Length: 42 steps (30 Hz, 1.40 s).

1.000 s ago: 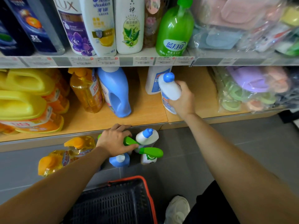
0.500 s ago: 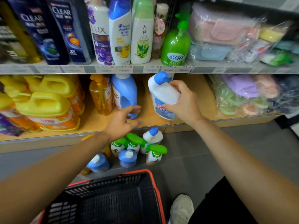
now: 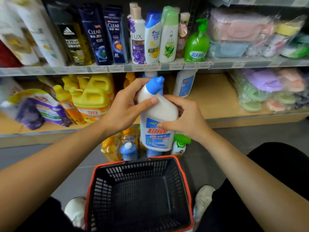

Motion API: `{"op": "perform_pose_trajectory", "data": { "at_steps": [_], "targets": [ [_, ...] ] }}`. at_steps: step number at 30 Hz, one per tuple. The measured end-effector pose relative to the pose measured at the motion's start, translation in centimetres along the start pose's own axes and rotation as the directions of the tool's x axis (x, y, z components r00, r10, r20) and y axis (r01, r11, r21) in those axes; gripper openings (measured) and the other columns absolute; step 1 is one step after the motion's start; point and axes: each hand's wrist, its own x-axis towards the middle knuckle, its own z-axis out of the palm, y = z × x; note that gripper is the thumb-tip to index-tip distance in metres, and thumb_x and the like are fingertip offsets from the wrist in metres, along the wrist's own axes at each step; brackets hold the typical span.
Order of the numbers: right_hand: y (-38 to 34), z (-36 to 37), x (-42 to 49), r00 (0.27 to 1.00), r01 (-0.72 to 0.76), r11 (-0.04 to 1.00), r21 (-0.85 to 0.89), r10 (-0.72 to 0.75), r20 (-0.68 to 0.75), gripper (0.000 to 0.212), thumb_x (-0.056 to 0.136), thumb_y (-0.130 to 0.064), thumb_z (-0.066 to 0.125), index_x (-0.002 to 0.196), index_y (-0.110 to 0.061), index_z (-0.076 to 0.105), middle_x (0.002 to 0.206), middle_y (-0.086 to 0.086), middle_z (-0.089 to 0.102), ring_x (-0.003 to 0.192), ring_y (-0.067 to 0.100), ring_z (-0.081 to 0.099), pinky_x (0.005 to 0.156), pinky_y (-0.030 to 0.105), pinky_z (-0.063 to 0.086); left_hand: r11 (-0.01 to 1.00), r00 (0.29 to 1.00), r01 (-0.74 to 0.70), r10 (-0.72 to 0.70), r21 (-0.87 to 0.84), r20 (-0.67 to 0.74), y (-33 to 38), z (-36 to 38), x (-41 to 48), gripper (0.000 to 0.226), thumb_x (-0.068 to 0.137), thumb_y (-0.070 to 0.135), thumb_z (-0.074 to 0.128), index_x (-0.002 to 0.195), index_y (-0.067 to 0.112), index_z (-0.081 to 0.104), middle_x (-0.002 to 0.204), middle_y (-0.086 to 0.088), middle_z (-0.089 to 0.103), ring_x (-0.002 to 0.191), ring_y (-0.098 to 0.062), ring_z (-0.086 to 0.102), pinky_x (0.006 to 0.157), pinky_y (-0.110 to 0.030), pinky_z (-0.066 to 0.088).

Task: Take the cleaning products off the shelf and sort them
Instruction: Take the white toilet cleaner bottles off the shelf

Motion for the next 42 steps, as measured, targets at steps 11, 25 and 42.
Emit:
{"op": "perform_pose_trajectory", "data": {
  "at_steps": [11,25,42],
  "targets": [
    [3.3,6.0,-4.9,0.95,-0.264,0.944,0.196,0.219,0.224,0.069,0.067,-0.021,0.092,0.127,-0.018,0.057,0.12,0.004,0.072,0.112,0.025,0.069,0.093,0.055,0.056,0.925,0.901,0.246,-0.329,-0.29,-0.284,-0.3,-1.1,-7.9,0.025,0.096,0.007,0.061,0.12,0.012,0.058,0.101,-0.005,0.065,0.093,-0.017,0.061,0.081,-0.037,0.052],
    [3.2,8.8,-6.8,0.976,-0.207,0.978,0.026,0.204,0.07,0.063,0.056,-0.049,0.089,0.111,-0.026,0.068,0.099,-0.006,0.074,0.095,0.014,0.069,0.079,0.036,0.057,0.958,0.905,0.245,-0.17,0.15,-0.391,-2.2,-3.6,-9.2,0.026,0.094,0.009,0.07,0.119,0.016,0.065,0.107,0.008,0.067,0.098,-0.004,0.062,0.08,-0.028,0.054],
    [4.4,6.9,-4.7,0.812,-0.503,0.782,0.369,0.281,0.512,0.048,0.069,-0.004,0.086,0.113,-0.016,0.074,0.113,0.017,0.074,0.104,0.035,0.072,0.081,0.044,0.06,0.869,0.922,0.339,-0.382,-0.362,-0.054,-1.4,-4.0,-8.0,0.019,0.096,0.021,0.066,0.082,0.016,0.054,0.069,0.003,0.058,0.081,-0.016,0.068,0.071,-0.027,0.053]
  ]
}}
